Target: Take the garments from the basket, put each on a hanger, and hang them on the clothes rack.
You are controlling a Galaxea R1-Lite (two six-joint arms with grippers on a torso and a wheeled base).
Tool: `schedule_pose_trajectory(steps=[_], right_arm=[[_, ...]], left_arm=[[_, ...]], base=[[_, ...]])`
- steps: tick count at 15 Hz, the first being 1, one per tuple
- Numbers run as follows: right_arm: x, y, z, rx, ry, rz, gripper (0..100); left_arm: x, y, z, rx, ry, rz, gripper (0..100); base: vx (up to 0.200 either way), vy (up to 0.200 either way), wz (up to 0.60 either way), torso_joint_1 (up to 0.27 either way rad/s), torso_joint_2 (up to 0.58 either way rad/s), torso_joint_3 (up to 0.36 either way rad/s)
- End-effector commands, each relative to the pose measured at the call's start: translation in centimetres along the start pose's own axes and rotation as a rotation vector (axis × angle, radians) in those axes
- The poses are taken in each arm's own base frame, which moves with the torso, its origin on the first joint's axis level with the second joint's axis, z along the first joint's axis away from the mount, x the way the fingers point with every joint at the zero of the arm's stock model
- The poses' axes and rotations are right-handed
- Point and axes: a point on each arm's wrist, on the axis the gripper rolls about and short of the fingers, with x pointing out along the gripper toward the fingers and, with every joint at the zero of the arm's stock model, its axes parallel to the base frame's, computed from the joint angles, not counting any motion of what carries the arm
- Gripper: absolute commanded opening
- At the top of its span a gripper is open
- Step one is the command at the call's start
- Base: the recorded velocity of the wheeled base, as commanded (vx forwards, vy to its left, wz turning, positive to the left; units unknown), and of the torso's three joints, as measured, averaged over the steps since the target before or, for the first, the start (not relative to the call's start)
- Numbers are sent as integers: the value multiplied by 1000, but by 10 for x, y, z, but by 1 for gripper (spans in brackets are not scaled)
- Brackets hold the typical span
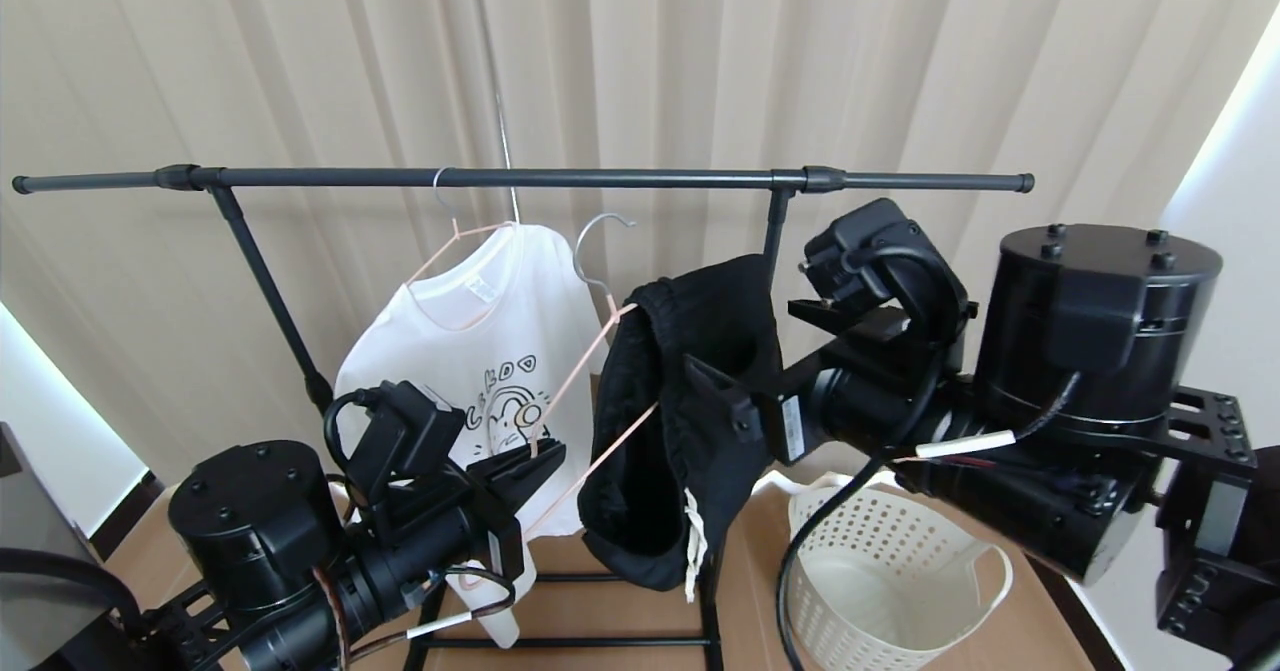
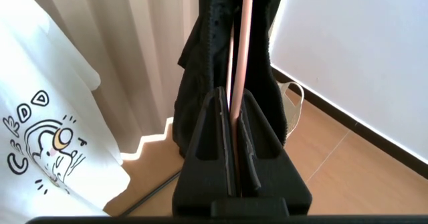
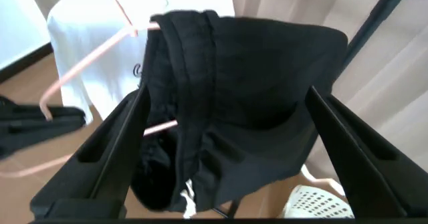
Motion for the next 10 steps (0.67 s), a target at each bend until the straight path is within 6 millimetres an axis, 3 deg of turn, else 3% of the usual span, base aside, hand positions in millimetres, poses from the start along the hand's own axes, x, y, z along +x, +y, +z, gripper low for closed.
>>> schedule_pose_trajectory(steps=[1,4,7,8,10], right_arm=[[-30,-42,16,-74,28,81,100],[-31,-95,18,-243,137,247,100],[-23,-116,10,-348,213,376,100],[-12,-133,6,-426,235,501,100],[-3,-148,13,-491,255,613,100]], left_arm=[[1,3,-3,-6,12,12,0],[-2,1,-5,-8,22,1,0],[-3,-2,-7,-7,32,-13,0],[-4,-9,-9,-2,47,-43,0],[-6,-15,-10,0,56,-66,0]], base=[[0,0,0,0,0,0],[0,0,0,0,0,0],[0,0,0,0,0,0],[0,0,0,0,0,0],[0,0,0,0,0,0]])
